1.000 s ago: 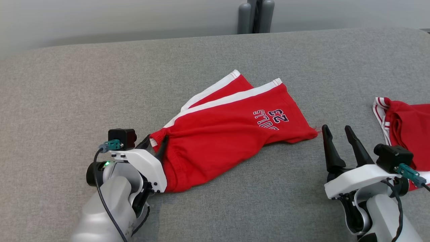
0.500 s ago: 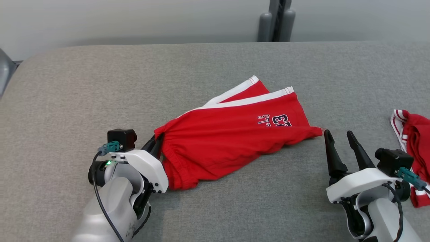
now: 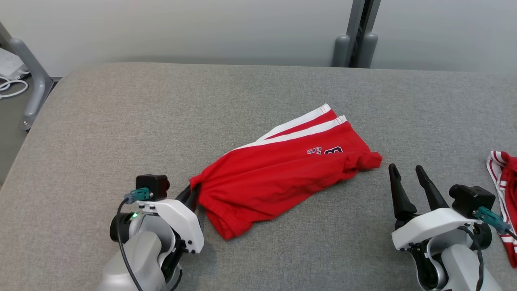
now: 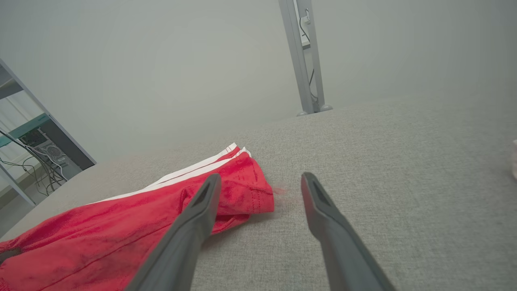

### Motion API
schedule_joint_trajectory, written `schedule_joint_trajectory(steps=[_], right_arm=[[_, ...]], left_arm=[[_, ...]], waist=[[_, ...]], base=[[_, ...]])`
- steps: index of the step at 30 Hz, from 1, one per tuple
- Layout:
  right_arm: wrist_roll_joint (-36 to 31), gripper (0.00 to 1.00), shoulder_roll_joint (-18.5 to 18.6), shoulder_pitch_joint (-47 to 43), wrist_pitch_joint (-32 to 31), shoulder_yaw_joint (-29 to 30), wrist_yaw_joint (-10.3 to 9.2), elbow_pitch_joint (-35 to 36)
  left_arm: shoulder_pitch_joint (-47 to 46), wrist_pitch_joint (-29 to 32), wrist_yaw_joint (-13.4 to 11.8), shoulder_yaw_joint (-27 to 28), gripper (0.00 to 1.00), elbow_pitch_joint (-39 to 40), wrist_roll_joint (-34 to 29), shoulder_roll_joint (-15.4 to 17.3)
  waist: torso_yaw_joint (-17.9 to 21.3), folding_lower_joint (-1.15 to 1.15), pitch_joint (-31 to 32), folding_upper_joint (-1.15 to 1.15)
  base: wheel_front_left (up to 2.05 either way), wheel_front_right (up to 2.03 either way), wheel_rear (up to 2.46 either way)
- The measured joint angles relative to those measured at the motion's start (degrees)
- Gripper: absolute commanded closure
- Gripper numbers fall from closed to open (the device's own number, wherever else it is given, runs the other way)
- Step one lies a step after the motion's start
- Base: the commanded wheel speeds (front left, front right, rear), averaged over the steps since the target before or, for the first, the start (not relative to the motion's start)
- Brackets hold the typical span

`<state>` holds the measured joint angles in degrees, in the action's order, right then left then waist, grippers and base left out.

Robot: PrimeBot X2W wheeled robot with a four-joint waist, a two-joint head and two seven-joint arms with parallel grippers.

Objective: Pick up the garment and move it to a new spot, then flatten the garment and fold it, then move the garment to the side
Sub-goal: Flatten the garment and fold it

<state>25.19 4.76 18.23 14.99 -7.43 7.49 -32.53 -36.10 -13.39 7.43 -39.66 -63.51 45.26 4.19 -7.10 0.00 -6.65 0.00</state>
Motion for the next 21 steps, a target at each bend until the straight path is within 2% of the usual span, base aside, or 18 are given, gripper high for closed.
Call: schedule_joint_trajectory(steps=[1,2,3,12,17,21], right_arm=[[0.0,0.00,0.0,0.0,0.0,-0.1,0.00,0.0],[0.0,0.00,0.0,0.0,0.0,-0.1,0.00,0.0],[0.0,0.00,0.0,0.0,0.0,-0.2,0.00,-0.1],[0.7,0.00,0.1,0.0,0.0,-1.2,0.00,-0.1],[0.7,0.00,0.1,0.2,0.0,-2.0,0.00,0.9],[0.1,0.00,-0.2,1.1,0.0,-3.1,0.00,2.1]], left_arm=[[0.2,0.8,0.0,-0.5,1.00,0.0,0.2,0.0],[0.5,1.4,0.0,-1.2,0.66,0.1,0.3,0.0],[0.7,1.5,0.0,-1.6,0.00,0.2,0.5,0.0],[-1.7,-1.4,-0.5,0.9,0.00,3.2,0.2,2.2],[-1.9,-1.6,-2.1,6.6,0.00,13.5,-4.9,3.7],[-1.7,-1.6,-2.4,7.1,0.00,16.3,-10.1,3.7]], waist=[[0.0,0.00,0.0,0.00],[0.0,0.00,0.0,0.00],[0.0,0.00,0.0,0.00],[1.9,0.00,0.0,0.00],[4.0,0.00,-0.6,0.00],[6.3,0.00,-1.9,0.00]], base=[[0.00,0.00,0.00],[0.00,0.00,0.00],[0.00,0.00,0.00],[0.00,0.00,0.00],[0.00,0.00,0.00],[0.00,0.00,0.00]])
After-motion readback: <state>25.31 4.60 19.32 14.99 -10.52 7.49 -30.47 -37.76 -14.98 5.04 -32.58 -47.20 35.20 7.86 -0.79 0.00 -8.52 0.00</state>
